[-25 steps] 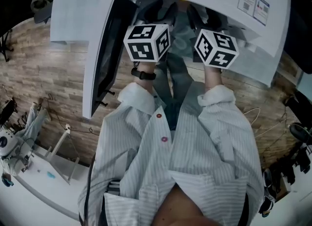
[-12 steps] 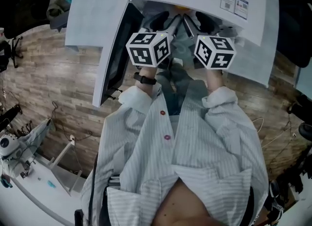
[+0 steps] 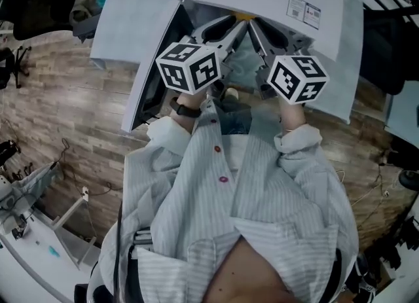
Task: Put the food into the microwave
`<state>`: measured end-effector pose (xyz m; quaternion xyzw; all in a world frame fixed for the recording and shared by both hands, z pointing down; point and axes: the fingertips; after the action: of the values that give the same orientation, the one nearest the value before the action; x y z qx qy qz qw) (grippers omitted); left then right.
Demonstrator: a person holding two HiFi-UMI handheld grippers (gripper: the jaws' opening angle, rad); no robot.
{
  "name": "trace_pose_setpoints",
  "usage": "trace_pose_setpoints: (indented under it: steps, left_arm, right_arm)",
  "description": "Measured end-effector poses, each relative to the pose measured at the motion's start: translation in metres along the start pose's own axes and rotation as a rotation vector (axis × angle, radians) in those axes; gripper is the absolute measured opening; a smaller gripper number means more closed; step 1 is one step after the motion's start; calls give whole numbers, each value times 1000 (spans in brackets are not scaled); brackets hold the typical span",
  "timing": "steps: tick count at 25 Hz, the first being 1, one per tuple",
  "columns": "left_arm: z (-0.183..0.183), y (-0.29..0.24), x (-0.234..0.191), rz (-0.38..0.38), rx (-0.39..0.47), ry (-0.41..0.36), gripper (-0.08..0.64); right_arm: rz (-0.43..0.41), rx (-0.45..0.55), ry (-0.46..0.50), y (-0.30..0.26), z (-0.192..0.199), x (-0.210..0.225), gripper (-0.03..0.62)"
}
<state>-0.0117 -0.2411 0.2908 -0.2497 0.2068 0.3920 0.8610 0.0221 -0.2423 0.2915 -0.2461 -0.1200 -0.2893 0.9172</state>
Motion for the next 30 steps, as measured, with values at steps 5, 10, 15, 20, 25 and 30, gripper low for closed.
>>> trace_pose_setpoints:
  steps: [5, 10, 15, 20, 25, 30]
  left_arm:
    - [-9, 13, 27, 73, 16, -9, 28]
    - [1, 24, 40, 101, -14, -25, 8]
    - [7, 25, 43, 106, -16, -17, 8]
    - [9, 25, 43, 107, -16, -16, 8]
    - [10, 25, 39, 101, -18, -13, 8]
    - [10, 24, 38, 99, -22, -20, 8]
  right_arm:
    - [-48, 15, 21, 23, -16, -14, 44]
    - [-67, 10, -3, 40, -14, -17, 35]
    - [-65, 9, -6, 41, -11, -13, 32]
    - [-73, 14, -8, 43, -10, -15, 32]
    - [-76, 11, -7, 44, -8, -17, 32]
    - [-87, 11, -26, 43, -4, -19, 32]
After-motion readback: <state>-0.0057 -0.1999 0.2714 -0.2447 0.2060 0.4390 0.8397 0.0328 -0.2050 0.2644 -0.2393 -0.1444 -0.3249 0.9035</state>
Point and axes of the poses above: the fingertips, and each gripper's own axes: y backward along the fingers, x to its right, z out of its underside, and after that the axes turned 8 degrees about -x, right-handed
